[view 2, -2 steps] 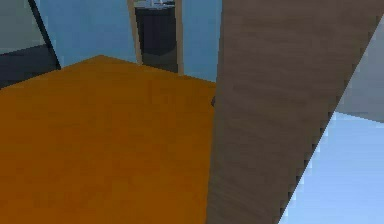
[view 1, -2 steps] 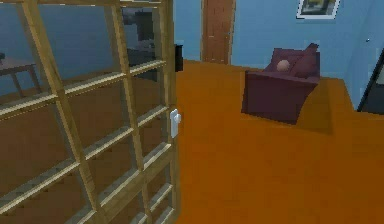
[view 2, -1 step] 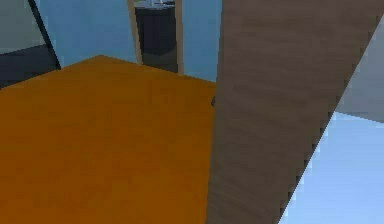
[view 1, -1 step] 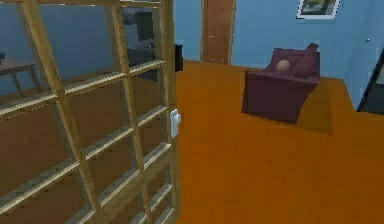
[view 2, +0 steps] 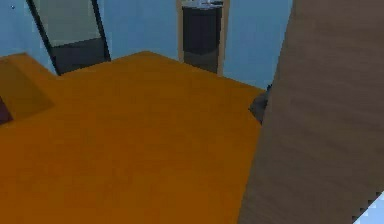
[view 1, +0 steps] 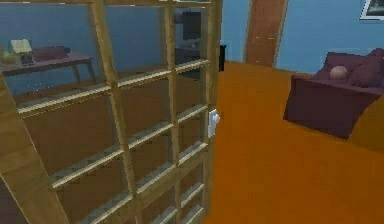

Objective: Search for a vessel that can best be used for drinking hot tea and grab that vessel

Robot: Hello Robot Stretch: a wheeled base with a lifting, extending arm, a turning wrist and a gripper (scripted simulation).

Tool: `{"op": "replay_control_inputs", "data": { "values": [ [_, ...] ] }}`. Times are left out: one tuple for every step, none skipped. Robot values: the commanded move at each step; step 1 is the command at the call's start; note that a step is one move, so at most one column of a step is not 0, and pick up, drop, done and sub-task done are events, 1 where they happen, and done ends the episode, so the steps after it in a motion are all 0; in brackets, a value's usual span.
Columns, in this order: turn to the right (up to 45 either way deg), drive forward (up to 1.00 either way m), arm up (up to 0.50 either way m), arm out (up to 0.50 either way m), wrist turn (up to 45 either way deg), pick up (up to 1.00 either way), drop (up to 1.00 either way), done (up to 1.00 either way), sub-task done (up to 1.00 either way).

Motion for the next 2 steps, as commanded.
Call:
{"op": "replay_control_inputs", "data": {
  "values": [
    [0.0,0.20,0.00,0.00,0.0,0.00,0.00,0.00,0.00],
    [45.0,0.00,0.00,0.00,0.0,0.00,0.00,0.00,0.00]
  ]
}}
